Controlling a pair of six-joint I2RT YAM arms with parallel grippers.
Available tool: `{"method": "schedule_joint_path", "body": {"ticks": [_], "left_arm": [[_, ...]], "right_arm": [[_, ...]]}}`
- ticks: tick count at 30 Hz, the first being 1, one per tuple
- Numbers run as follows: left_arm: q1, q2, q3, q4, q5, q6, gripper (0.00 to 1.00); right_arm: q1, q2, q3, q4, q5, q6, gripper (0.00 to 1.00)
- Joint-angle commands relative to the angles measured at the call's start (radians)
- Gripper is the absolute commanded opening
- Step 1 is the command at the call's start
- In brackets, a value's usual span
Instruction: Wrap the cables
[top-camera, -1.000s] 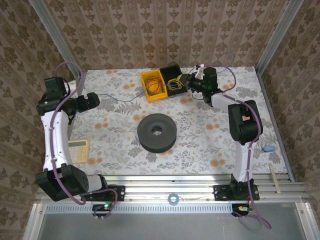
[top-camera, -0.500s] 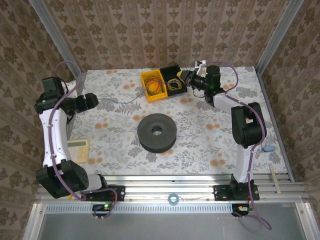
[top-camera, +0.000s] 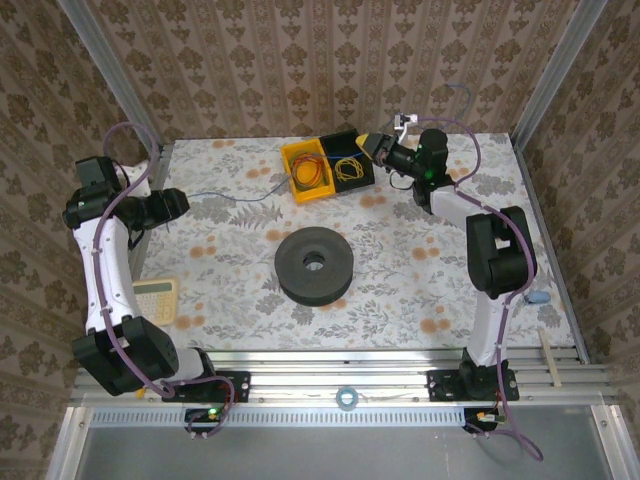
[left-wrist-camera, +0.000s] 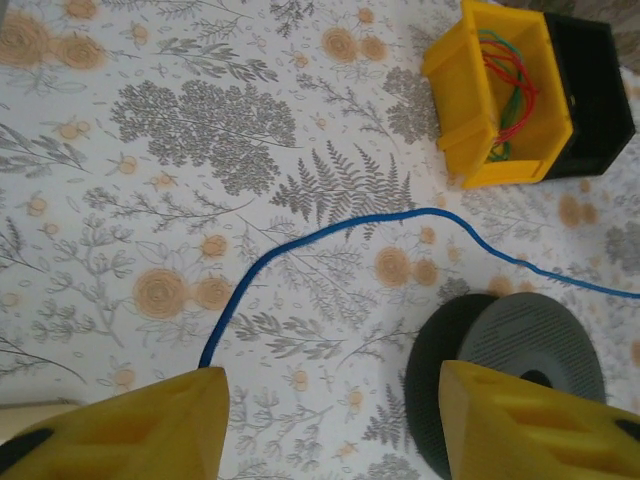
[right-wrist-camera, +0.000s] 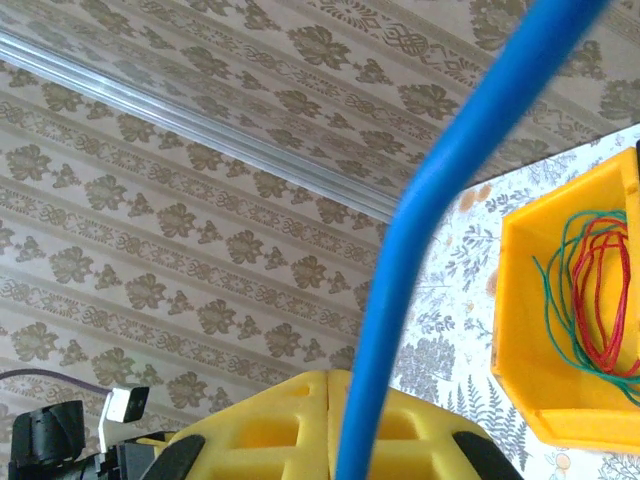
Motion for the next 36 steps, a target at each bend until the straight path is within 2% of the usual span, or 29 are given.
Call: {"method": "schedule_joint_path", "body": {"ticks": [1,6,10,15,19,25,30,36], "left_arm": [[0.011,-0.015,0.016,-0.002,0.052,0.012,0.49],[0.019,-0.015,0.010,-0.006,0.048,0.016,0.49],[0.029,-0.014,0.027,-0.021,0.030,0.026,0.57],[0.036,-0.015,0.078,-0.067,-0.066,0.068,0.61],[0.049,-0.005,0.111,-0.095,-0.081,0.091,0.61],[0.052,-0.006,0.091,-0.062,-0.015,0.069,0.60],[0.051,-0.016,0.062,-0.021,0.061,0.042,0.52],[0.047,-0.014,0.053,-0.016,0.079,0.033,0.47]], "right_arm": [[-0.007,-0.046,-0.012,0.089,-0.027,0.033,0.00],[-0.008,-0.045,-0.013,0.116,-0.032,0.053,0.00],[-0.010,-0.053,-0.014,0.110,-0.032,0.045,0.00],[-0.011,-0.059,-0.020,0.094,-0.035,0.031,0.00],[-0.011,-0.063,-0.028,0.092,-0.035,0.024,0.00],[-0.012,-0.065,-0.028,0.103,-0.039,0.030,0.00],[-0.011,-0.066,-0.023,0.117,-0.041,0.040,0.00],[-0.012,-0.057,-0.018,0.142,-0.041,0.063,0.00]]}}
